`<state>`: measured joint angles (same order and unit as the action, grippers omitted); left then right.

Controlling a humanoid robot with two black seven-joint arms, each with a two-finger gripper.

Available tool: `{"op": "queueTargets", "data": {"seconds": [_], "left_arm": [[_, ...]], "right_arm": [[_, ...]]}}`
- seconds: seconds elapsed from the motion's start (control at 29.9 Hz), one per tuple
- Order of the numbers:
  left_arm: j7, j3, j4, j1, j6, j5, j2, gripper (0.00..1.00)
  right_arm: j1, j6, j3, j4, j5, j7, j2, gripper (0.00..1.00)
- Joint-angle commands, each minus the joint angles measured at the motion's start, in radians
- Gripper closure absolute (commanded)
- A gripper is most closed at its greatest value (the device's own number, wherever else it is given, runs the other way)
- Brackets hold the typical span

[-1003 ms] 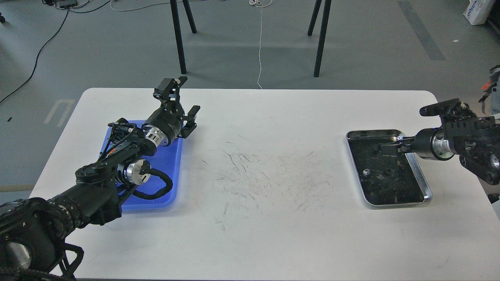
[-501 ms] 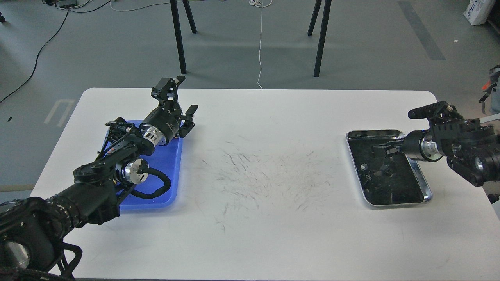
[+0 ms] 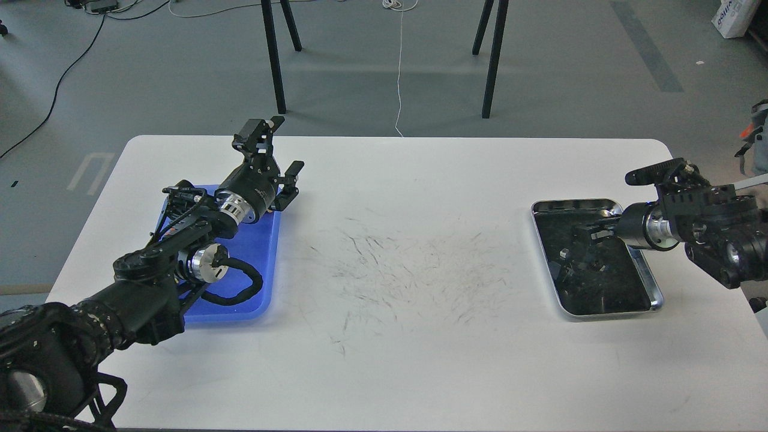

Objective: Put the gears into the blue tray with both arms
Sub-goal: 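Lower the right gripper into the metal tray and grasp the small black gear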

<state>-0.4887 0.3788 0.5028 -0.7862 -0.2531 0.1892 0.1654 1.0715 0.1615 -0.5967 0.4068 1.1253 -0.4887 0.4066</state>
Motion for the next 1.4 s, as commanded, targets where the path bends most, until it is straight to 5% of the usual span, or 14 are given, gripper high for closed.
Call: {"op": "queueTargets", "data": {"seconds": [0.0,0.57,1.04,1.14,1.37], "left_arm": [[0.0,0.0,-0.001,0.001,0.0,0.001,-0.001,0.0],[0.0,0.0,-0.001,0.001,0.001,0.001,-0.001,0.0],[0.0,0.0,-0.003,-0.004,0.001,0.001,0.002,0.0],[0.0,0.0,-0.006,-0.004,0.001,0.001,0.0,0.0],[0.0,0.0,-0.007,-0.004,0.0,0.001,0.0,0.0]], "right_arm": [[-0.004,0.0,-0.002,0.0,0.001,0.0,0.0,0.59],[0.002,-0.01,0.003,-0.032,-0.002,0.0,-0.028,0.84],[0.036,-0.013,0.005,-0.036,-0.005,0.0,-0.065,0.87],[0.03,-0.008,0.005,-0.037,-0.005,0.0,-0.063,0.86],[0.024,0.001,0.003,-0.039,-0.01,0.0,-0.063,0.58]]}}
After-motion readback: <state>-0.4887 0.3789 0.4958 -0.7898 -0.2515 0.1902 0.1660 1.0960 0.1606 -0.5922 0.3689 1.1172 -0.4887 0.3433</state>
